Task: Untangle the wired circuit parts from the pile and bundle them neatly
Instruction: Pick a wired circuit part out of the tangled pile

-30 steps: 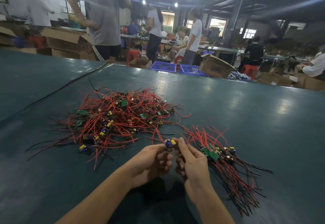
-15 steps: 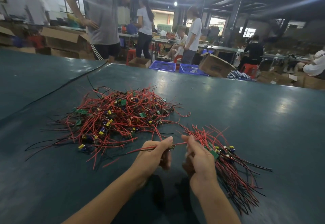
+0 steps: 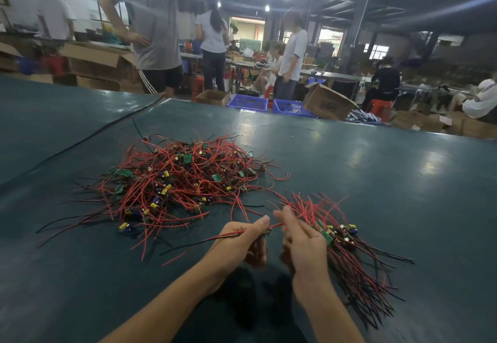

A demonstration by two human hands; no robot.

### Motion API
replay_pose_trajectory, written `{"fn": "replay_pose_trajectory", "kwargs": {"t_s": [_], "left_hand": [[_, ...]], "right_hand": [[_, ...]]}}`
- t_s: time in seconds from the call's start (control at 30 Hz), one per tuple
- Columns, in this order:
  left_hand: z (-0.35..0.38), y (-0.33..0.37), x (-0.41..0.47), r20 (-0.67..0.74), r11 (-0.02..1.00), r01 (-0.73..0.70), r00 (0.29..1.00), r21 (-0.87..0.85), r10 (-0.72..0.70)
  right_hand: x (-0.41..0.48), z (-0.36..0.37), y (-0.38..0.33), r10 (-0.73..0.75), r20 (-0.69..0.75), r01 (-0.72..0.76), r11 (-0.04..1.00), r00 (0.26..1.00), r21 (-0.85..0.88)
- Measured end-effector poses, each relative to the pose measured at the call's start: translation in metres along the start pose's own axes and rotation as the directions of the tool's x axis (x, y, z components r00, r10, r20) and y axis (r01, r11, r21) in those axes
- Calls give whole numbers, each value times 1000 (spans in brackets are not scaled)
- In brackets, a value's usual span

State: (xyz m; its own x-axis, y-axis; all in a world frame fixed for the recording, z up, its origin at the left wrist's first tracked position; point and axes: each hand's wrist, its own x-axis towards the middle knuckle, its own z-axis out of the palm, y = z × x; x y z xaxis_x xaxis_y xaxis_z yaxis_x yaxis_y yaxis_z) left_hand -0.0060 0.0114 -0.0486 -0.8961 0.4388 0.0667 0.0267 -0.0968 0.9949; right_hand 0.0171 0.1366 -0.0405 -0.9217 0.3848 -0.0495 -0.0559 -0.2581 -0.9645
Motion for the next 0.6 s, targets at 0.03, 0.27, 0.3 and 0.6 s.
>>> {"fn": "replay_pose_trajectory", "kwargs": {"t_s": [0.03,0.27,0.3,0.6], "left_hand": [[-1,0,0,-9,1000,0,1000,-11,0],[-5,0,1,56,997,-21,998,75,17],[-6,2,1,62,997,-23,998,72,18],[-9,2,4,-66,996,-40,997,75,45]], "right_hand": [[-5,7,3,-9,57,12,999,998,-44],[3,1,0,2,-37,-4,999,999,-54],[8,-5,-3,21,-69,-20,1000,997,3],[19,-24,-8,-1,-274,30,994,962,101]]}}
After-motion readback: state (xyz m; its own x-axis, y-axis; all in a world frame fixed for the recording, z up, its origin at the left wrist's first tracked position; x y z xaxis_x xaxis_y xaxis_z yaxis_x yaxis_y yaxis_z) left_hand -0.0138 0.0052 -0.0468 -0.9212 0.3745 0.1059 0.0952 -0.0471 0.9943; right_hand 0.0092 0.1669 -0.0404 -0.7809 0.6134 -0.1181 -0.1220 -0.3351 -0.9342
